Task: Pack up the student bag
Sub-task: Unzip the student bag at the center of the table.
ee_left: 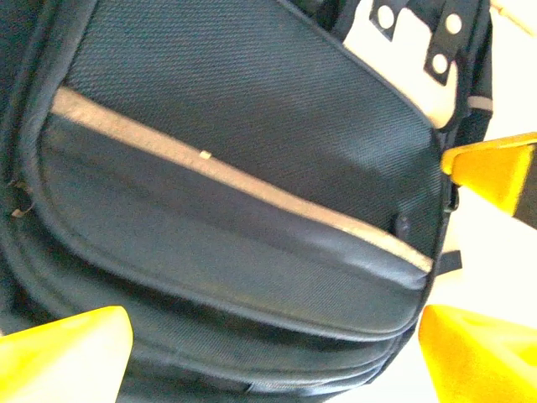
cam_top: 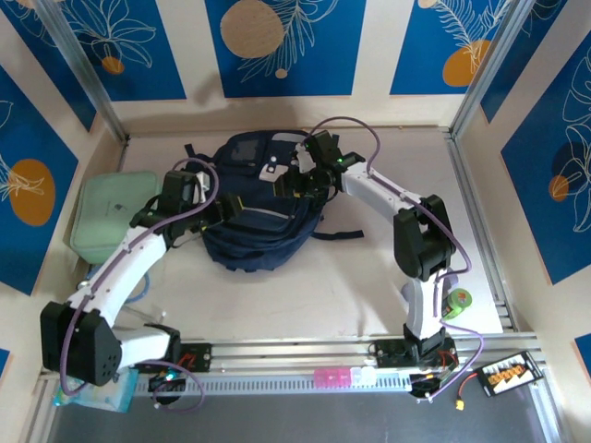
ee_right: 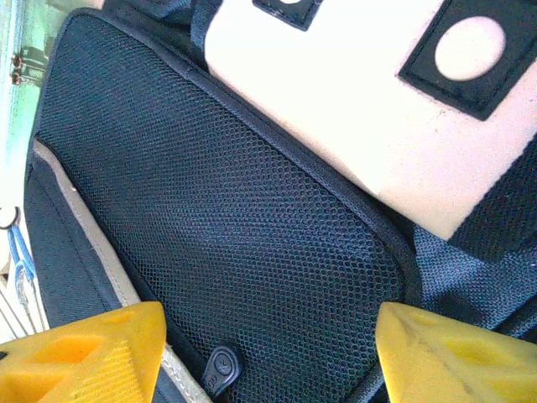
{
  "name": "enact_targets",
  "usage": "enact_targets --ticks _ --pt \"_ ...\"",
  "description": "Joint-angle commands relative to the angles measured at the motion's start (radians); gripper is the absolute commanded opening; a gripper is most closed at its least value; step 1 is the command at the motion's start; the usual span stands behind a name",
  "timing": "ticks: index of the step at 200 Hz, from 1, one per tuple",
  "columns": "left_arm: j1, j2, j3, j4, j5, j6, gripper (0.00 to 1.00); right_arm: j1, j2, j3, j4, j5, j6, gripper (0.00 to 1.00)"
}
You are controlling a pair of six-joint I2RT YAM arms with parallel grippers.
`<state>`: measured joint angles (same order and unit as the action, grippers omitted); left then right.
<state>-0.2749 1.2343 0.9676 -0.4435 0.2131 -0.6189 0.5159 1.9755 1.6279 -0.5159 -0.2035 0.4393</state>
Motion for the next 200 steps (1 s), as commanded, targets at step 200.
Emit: enact_targets --ticks 200 --pt "0.043 0.128 0.129 -0.011 -0.103 0.082 0.91 0.072 -0.094 -0.171 0.017 0.077 -0.016 0.7"
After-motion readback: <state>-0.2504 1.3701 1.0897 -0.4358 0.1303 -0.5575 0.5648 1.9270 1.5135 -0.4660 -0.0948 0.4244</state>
